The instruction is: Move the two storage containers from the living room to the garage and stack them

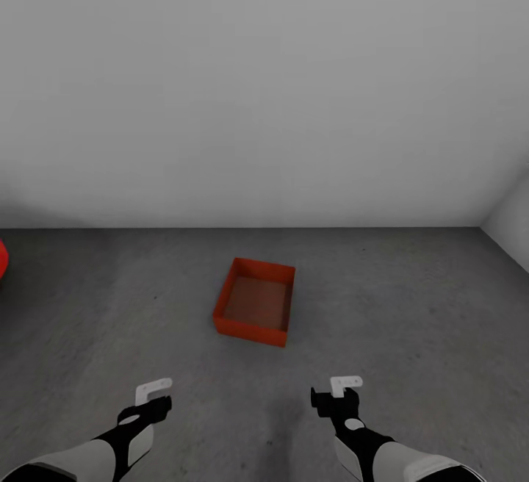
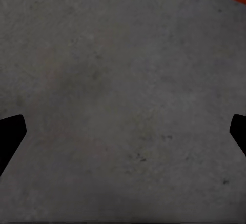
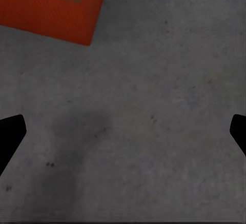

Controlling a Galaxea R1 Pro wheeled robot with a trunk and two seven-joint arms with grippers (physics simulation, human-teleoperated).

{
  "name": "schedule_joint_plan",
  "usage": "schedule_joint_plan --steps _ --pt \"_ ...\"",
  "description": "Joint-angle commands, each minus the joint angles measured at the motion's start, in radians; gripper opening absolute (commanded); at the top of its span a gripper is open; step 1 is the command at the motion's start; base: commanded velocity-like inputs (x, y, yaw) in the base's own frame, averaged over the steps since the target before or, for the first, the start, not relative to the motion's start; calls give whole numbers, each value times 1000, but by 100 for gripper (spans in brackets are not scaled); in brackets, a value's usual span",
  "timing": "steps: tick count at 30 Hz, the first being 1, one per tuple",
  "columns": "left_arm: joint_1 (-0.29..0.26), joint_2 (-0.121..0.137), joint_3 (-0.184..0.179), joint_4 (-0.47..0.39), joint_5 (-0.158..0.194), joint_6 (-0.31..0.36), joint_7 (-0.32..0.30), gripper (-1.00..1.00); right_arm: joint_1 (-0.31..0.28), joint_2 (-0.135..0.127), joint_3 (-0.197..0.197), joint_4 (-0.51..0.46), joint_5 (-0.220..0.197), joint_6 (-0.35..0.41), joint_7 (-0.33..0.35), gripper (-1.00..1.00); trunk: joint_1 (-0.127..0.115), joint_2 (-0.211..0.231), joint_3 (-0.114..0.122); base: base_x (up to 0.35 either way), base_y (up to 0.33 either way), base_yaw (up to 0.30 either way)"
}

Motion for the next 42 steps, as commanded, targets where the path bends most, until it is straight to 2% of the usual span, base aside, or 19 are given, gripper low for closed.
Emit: schedule_joint_plan --steps 1,3,7,10,18,25,31,33,36,37,38,42 --pt "0 0 -8 0 10 -1 3 100 -1 1 9 3 -10 -4 -2 100 0 0 -1 0 0 0" --pt "-1 1 -8 0 24 1 3 100 -1 1 9 4 -10 -4 -2 100 0 0 -1 0 0 0" --pt "-1 8 -9 0 92 18 9 100 -1 1 9 6 -10 -4 -2 100 0 0 -1 0 0 0" --pt "-1 16 -9 0 109 22 10 100 -1 0 9 6 -10 -4 -2 100 0 0 -1 0 0 0" --pt "-1 28 -9 0 116 24 8 100 -4 -3 9 9 -9 1 -1 100 0 0 -1 0 0 0" --pt "-1 29 -9 0 117 24 7 100 -5 -52 9 12 -8 20 1 100 0 0 -1 0 0 0" --pt "16 29 -10 1 117 25 7 100 -1 -71 9 13 -10 23 1 100 0 0 -1 0 0 0" --pt "42 29 -10 1 117 25 5 100 29 -75 9 13 -10 23 1 100 0 0 -1 0 0 0" --pt "88 29 -10 1 117 26 1 100 124 -77 9 13 -12 18 1 100 0 0 -1 0 0 -2" --pt "120 29 -10 1 117 26 -2 100 181 -78 8 13 -14 18 0 100 0 0 0 0 0 -46" --pt "144 28 -10 0 116 26 -3 100 213 -78 8 13 -15 20 -1 100 0 0 1 0 0 -65" --pt "199 21 -10 1 114 30 -9 100 256 -78 8 13 -16 26 -3 100 0 0 6 0 0 -82"
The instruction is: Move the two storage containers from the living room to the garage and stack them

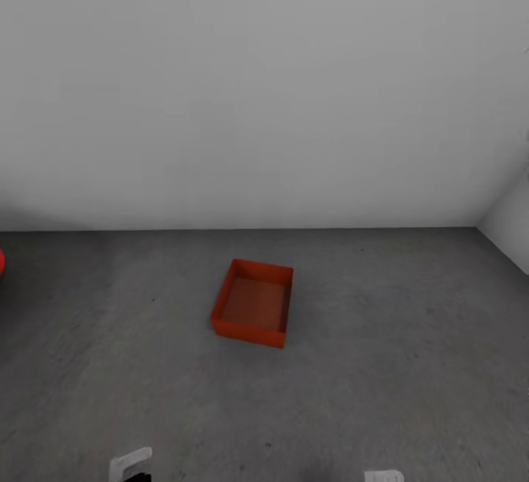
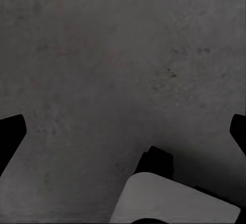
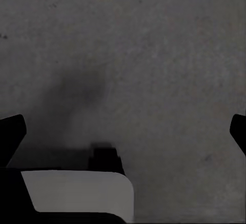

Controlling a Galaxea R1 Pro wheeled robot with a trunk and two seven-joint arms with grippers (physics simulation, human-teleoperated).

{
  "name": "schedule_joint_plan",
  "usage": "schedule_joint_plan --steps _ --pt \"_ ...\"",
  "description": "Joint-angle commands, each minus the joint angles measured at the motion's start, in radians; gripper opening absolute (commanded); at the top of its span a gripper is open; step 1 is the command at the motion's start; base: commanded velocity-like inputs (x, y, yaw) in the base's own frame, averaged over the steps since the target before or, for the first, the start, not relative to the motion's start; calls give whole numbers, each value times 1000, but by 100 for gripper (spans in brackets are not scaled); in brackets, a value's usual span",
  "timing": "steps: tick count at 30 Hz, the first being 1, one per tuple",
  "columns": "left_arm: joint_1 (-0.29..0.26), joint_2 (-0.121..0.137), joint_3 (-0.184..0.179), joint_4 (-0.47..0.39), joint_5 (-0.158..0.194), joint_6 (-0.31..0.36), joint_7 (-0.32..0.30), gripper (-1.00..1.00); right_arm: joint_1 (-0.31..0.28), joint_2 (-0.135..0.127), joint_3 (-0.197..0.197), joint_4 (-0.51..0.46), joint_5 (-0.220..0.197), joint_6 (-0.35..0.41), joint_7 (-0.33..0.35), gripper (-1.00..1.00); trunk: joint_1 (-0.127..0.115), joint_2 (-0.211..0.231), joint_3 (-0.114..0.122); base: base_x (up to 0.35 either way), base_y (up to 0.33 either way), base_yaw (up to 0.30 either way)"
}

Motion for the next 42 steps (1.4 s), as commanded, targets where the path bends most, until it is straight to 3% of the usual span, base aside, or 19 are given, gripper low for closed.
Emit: schedule_joint_plan --steps 1,4,5,7,13,42 --pt "9 -3 -10 0 6 1 2 100 2 1 9 3 -10 -3 -1 100 0 0 1 0 0 -91" --pt "50 -16 -10 -1 6 34 2 100 15 2 9 4 -10 40 0 100 0 0 5 0 0 -76" --pt "71 -26 -10 -1 6 53 6 100 48 1 9 4 -12 99 1 100 0 0 7 0 0 -23" --pt "79 -29 -10 -1 6 58 10 100 81 1 9 4 -14 126 4 100 0 0 10 0 0 -15" --pt "86 -31 -10 -3 3 64 12 100 170 5 9 3 -4 146 6 100 0 0 19 0 0 -4" --pt "87 -30 -9 -4 3 61 9 100 191 5 10 3 -1 145 9 100 0 0 66 0 0 0"
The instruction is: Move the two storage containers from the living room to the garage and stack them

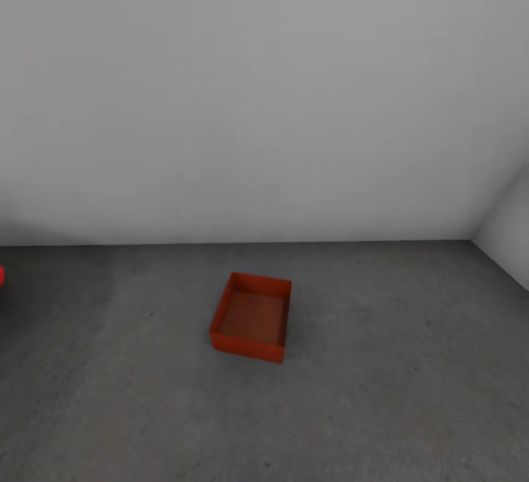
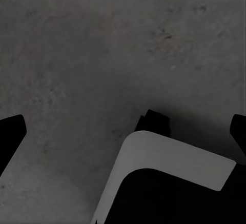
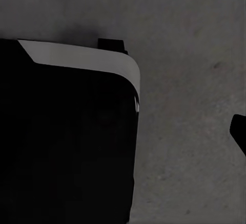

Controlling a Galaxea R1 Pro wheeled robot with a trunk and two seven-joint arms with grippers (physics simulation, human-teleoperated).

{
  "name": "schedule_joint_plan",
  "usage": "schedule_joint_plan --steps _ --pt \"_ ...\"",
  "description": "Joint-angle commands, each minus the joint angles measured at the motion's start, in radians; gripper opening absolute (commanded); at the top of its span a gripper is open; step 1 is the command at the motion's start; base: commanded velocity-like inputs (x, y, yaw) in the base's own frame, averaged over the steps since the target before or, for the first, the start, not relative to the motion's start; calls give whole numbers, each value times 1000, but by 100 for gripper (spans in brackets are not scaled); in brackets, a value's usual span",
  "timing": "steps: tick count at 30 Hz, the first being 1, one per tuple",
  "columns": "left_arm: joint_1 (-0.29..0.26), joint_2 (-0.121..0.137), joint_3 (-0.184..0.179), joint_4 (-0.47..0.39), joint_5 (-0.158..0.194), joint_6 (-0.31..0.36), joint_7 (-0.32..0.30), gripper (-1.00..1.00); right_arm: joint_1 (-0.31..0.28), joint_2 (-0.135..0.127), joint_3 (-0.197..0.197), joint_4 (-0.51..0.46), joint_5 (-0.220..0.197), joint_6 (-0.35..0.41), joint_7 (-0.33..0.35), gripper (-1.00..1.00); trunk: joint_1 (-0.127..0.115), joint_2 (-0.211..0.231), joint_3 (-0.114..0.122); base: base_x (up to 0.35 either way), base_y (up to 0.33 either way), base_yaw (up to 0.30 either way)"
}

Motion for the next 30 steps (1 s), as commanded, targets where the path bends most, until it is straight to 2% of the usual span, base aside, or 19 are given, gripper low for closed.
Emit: schedule_joint_plan --steps 1,30 --pt "0 0 -8 0 8 -2 3 100 -1 1 9 3 -10 -6 -2 100 0 0 1 0 0 0" --pt "0 0 -8 0 9 -2 3 100 -1 0 9 3 -10 -12 25 100 0 0 48 0 0 0"
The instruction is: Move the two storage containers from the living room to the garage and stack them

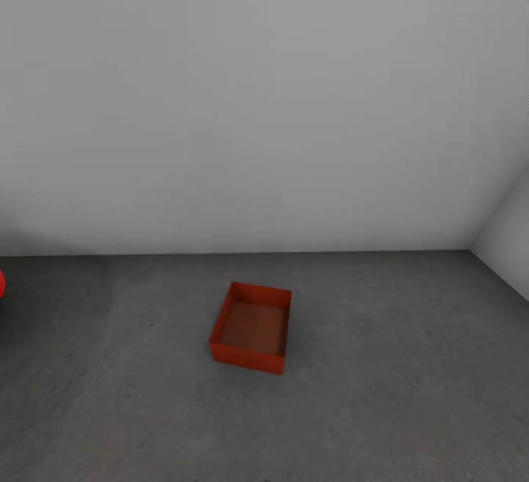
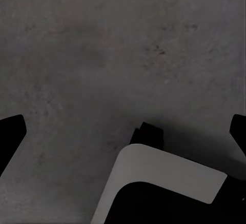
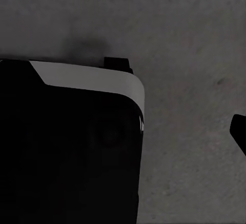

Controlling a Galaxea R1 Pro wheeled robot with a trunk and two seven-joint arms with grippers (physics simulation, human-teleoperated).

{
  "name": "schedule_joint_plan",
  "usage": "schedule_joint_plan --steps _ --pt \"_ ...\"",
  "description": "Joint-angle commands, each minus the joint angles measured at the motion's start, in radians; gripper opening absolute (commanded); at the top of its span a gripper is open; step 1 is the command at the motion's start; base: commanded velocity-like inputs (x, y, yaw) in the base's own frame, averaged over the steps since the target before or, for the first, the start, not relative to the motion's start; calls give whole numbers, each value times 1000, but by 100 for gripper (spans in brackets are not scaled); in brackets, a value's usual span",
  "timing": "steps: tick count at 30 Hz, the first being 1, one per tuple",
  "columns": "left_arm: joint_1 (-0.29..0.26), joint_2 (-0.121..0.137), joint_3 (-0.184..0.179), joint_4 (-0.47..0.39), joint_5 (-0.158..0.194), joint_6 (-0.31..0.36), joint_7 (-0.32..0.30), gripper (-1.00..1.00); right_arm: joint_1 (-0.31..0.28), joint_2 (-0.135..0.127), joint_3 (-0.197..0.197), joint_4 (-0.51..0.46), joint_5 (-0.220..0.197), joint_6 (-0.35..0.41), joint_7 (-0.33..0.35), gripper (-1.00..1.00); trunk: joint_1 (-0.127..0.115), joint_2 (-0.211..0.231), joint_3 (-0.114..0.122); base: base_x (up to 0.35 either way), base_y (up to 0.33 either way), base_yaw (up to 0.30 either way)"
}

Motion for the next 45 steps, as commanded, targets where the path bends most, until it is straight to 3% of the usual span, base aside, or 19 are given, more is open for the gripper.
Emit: schedule_joint_plan --steps 1,19,45 --pt "0 0 -8 0 8 -2 3 100 -1 1 9 3 -11 -7 -1 100 0 0 1 0 0 0" --pt "0 0 -8 0 8 -2 3 100 2 -2 10 3 -9 -20 53 100 0 0 30 0 0 0" --pt "0 0 -8 0 8 -1 3 100 2 -3 10 2 -9 -21 53 100 0 0 72 0 0 0"
